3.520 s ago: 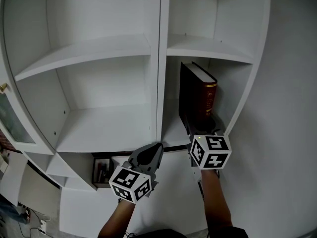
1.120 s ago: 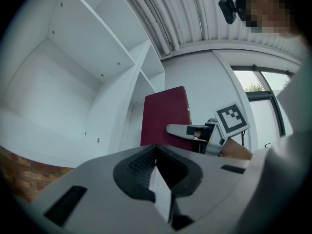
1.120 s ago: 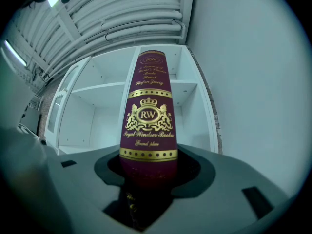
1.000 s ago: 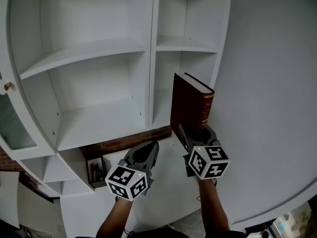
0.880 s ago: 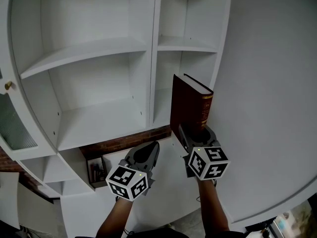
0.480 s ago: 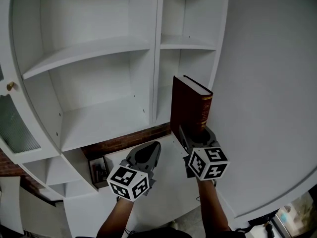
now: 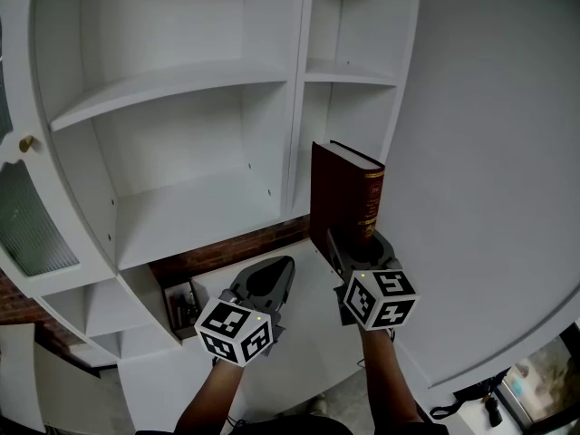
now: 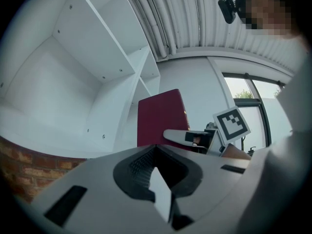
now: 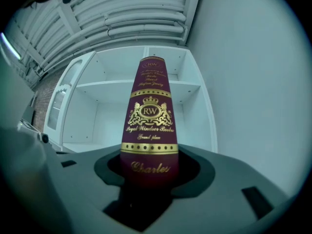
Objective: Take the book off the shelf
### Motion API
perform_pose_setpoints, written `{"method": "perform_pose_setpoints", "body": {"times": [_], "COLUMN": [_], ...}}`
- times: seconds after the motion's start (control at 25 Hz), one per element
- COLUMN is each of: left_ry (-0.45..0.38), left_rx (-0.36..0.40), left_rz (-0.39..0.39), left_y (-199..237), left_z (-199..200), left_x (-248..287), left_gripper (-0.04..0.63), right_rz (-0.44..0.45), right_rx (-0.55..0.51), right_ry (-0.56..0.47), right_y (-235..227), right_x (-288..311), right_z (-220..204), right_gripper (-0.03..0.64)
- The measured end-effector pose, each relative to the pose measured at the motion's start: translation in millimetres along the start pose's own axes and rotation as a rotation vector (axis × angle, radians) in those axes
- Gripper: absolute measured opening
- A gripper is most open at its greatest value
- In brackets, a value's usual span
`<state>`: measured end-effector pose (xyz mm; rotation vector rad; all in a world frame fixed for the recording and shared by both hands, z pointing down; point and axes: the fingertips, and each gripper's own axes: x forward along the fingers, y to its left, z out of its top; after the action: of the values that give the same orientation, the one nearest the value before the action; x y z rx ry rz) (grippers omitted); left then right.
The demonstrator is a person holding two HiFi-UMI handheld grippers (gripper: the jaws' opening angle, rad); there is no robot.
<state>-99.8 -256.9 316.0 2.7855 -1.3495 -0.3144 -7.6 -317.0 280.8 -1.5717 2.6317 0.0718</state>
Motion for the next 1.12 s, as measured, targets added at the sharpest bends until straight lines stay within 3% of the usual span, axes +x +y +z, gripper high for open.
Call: {"method": "perform_pose_setpoints", "body": {"times": [0.52,1.12], "left_ry": [0.003,-0.005], "left_rx": [-0.001,-0.008], "left_rz": [-0.054,-0.057], "left_y": [-29,-85], "left_z": [-4,-4], "left_x": [-6,9], "left_gripper": [0.017,0.017], "right_rz": [-0.024,0.018], "right_rx": [0.002,0.004], "right_ry": [0.0,0.014], "right_y": [4,-16], "right_x": [-33,-78], "right_z": [-4,-6], "right_gripper": [0.235,0.235]}}
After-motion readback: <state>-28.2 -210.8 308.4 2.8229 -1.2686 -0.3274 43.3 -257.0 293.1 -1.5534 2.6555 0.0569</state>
